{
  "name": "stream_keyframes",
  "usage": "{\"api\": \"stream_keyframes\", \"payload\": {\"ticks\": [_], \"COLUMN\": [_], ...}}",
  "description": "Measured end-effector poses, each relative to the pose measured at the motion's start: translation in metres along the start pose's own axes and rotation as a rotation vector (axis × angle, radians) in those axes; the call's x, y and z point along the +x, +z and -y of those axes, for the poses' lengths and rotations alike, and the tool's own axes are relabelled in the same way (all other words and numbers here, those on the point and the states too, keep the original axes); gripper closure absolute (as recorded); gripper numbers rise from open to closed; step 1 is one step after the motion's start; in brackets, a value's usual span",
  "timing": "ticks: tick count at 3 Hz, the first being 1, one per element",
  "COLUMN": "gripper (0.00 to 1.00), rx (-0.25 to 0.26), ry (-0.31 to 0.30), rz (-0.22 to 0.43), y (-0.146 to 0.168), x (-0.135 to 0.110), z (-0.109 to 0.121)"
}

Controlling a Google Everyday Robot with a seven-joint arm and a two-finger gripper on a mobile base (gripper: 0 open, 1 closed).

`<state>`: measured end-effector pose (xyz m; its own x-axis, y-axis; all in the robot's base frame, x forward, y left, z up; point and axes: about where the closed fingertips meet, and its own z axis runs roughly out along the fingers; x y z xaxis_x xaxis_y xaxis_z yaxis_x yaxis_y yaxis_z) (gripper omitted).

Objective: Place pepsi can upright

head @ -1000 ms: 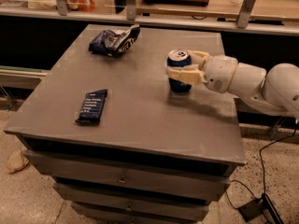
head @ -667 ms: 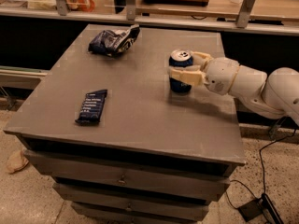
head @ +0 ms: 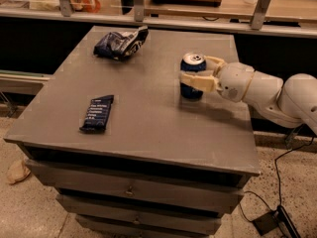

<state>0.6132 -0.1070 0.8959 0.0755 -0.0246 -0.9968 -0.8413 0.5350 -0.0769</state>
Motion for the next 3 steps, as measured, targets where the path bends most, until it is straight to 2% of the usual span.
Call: {"api": "stream_keyframes", "payload": {"ticks": [1,2,3], "gripper": [0.31,0.07,0.0], "rx": [0.0,0.018,0.038], "ry": [0.0,0.009,0.019], "rz": [0.0,-0.044,-0.087], "y": [0.0,-0.009,-0.021], "x": [0.0,0.005,0.009], "z": [0.0,0.002,0.001]}}
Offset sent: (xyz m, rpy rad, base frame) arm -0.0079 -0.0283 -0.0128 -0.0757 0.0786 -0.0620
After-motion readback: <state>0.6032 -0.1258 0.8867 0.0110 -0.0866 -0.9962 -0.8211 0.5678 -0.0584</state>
